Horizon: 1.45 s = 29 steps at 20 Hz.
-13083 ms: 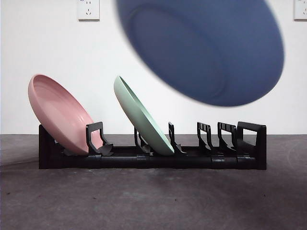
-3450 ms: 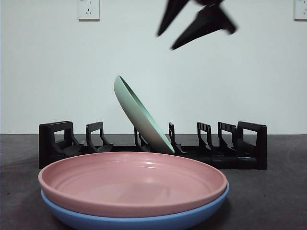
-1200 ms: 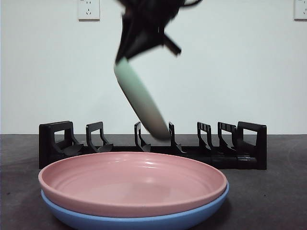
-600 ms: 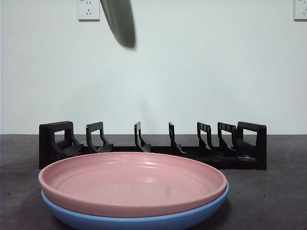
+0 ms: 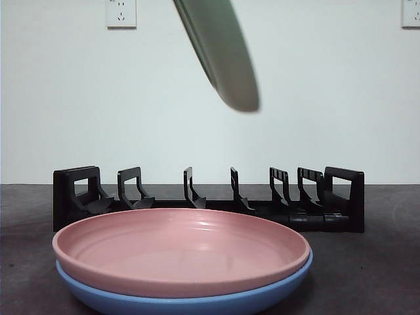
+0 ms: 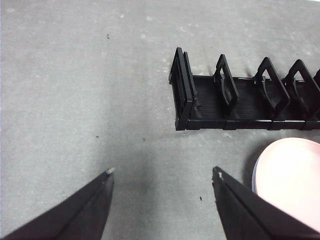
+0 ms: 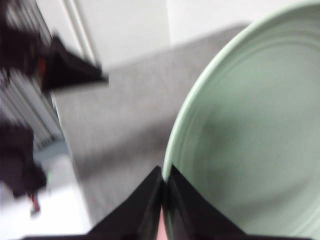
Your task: Place the plate
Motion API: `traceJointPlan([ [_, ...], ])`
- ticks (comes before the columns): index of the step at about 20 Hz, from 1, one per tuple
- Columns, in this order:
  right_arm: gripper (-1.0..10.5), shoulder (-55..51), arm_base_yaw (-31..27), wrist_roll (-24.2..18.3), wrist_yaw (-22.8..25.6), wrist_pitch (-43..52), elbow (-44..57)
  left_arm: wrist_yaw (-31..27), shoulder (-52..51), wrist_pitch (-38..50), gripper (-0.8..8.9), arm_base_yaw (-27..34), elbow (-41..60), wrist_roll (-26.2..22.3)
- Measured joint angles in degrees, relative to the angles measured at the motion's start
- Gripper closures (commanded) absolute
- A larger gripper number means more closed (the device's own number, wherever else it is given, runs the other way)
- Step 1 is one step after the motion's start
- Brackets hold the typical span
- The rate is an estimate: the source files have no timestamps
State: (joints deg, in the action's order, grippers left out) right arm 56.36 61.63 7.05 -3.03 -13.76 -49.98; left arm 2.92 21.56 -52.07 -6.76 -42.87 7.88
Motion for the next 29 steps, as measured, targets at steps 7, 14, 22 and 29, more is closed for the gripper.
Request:
traceJointPlan([
  [7,9.3,1.88,12.92,-9.92,5.42,-23.52,0.0,0.0,0.0,0.0,5.01,0.0,0.0,0.09],
  [14,9.3,10.93,15.41,-15.89,5.84,-27.41,-0.5,0.0,0.0,-0.02,5.01,0.0,0.0,0.52],
  [22,9.3,21.9,15.34,-21.31,7.37,-29.48,-7.65,0.0,0.0,-0.02,5.01,0.0,0.0,0.52],
  [29,9.3,27.02,15.23,-22.36,7.34,-31.04,-8.63,0.0,0.0,-0.02,5.01,0.0,0.0,0.52],
])
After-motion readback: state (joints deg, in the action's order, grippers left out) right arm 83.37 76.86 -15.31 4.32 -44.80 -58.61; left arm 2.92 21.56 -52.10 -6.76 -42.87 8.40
